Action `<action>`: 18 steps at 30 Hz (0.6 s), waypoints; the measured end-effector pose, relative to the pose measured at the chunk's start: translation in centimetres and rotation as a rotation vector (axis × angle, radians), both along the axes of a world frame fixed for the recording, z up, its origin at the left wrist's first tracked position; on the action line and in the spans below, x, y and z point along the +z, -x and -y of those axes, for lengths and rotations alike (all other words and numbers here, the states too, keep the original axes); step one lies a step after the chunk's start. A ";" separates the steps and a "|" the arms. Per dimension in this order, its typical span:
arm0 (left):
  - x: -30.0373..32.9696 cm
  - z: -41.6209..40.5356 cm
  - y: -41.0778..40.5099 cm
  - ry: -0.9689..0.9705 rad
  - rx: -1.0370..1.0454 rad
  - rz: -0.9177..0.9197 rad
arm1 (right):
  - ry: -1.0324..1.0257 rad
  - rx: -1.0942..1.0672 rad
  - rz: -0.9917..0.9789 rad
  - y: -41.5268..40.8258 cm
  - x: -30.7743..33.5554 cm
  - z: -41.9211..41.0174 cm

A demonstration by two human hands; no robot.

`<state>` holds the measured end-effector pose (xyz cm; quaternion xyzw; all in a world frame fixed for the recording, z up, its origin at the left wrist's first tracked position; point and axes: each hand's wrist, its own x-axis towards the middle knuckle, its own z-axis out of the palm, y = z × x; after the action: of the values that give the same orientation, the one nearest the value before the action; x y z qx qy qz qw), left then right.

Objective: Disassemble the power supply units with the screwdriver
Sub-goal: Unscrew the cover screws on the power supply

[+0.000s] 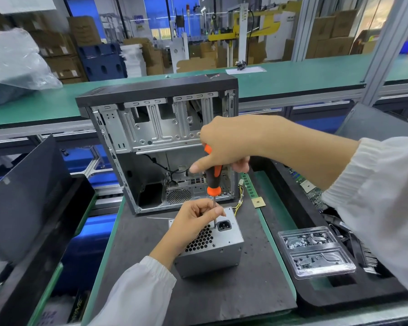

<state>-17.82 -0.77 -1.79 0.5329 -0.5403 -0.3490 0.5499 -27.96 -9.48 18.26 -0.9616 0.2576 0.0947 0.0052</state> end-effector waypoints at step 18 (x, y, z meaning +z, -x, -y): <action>0.1 0.0 -0.3 -0.033 -0.016 0.001 | -0.158 0.092 0.062 -0.1 0.0 -0.3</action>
<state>-17.56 -0.73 -1.74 0.5378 -0.5391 -0.3619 0.5377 -27.87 -9.21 18.22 -0.9714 0.2046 0.0852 0.0846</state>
